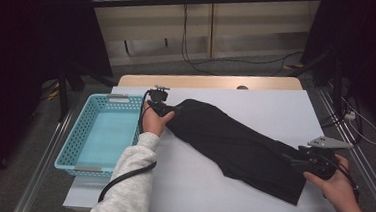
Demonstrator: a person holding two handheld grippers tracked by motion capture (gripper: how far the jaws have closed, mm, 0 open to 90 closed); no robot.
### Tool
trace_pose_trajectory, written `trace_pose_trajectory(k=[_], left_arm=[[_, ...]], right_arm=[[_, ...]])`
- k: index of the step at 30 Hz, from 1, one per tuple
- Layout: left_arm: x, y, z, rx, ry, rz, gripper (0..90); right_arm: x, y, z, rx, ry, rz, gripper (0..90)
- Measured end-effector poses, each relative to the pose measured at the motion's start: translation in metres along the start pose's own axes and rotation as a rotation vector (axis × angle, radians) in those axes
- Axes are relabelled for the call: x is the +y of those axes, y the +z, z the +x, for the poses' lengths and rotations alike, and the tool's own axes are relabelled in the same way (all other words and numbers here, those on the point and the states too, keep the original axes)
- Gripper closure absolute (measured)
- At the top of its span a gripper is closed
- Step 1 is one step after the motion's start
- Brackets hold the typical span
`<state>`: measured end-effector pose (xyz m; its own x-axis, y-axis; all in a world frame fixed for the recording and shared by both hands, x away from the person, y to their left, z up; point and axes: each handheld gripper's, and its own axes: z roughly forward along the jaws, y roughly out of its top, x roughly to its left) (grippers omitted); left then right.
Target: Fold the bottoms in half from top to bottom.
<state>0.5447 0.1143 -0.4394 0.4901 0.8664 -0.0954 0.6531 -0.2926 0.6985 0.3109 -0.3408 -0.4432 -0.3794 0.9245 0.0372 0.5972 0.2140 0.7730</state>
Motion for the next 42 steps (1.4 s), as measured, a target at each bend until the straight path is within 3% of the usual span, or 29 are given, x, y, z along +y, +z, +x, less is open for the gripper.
trace_pose_trajectory(k=[10,15,24,33,42], left_arm=[[-0.010,0.018,0.008,0.046,0.004,0.038,8.0],[-0.012,0.021,0.007,0.052,0.026,0.031,3.8],[-0.010,0.018,0.006,0.053,0.023,0.073,6.5],[-0.006,0.012,0.006,0.047,0.000,0.114,23.5],[-0.001,0.006,0.004,0.017,-0.024,0.161,51.0]], right_arm=[[0.000,0.002,0.009,0.036,-0.042,-0.001,28.0],[0.001,0.002,0.011,0.048,-0.052,-0.002,27.5],[0.001,0.002,0.011,0.053,-0.061,-0.002,27.5],[0.002,0.002,0.013,0.056,-0.071,-0.004,27.5],[0.003,0.002,0.013,0.058,-0.067,-0.005,27.5]])
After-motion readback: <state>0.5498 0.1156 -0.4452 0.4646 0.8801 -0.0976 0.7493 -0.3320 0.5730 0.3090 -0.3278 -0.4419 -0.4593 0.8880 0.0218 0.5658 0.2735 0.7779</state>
